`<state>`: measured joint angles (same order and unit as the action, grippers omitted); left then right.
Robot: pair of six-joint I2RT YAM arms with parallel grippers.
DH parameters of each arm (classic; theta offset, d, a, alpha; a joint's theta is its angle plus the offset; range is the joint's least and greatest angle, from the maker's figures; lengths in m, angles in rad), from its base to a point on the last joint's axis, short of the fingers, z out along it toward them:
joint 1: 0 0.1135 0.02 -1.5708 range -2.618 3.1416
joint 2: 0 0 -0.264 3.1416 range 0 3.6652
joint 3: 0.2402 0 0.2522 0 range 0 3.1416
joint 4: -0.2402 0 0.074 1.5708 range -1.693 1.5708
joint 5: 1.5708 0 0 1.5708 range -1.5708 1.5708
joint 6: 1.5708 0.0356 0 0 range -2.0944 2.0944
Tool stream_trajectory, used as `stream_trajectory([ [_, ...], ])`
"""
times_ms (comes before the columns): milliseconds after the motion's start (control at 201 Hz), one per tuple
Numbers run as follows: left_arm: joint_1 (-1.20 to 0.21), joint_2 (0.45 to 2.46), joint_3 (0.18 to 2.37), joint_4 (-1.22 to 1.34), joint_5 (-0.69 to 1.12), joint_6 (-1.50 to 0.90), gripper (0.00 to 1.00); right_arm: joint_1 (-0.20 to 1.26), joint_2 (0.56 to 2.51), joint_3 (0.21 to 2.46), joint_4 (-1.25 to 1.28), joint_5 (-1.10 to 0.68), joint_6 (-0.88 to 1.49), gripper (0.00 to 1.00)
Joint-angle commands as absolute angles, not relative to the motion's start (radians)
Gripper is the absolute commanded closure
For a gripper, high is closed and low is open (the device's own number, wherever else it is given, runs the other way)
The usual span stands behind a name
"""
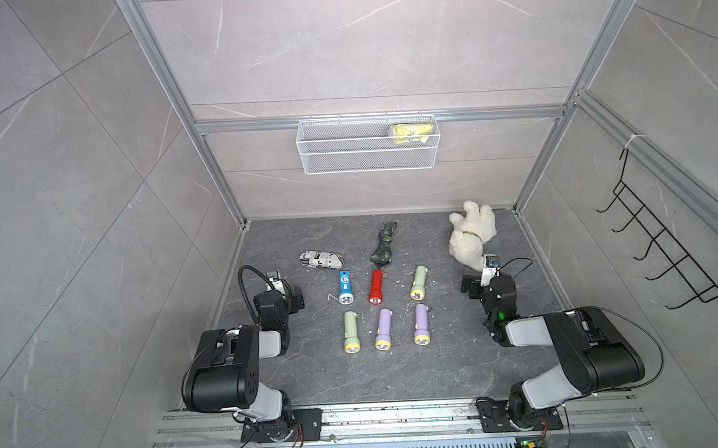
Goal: Close the plug at the bottom of the flashlight
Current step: Pick up the flashlight from the center of the board.
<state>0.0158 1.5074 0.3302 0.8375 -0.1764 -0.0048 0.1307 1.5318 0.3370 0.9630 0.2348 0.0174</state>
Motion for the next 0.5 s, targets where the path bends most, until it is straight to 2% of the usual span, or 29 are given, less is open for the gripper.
stream_trajectory([
  [0, 0.018, 1.502, 0.354, 0.861, -0.17, -0.015, 0.0, 0.134, 1.54, 0.329, 0.986, 0.232, 0.009, 0.0],
  [493, 0.018, 1.502, 0.352, 0.861, -0.169, -0.015, 0.0, 0.135, 1.54, 0.331, 0.98, 0.23, 0.014, 0.0],
])
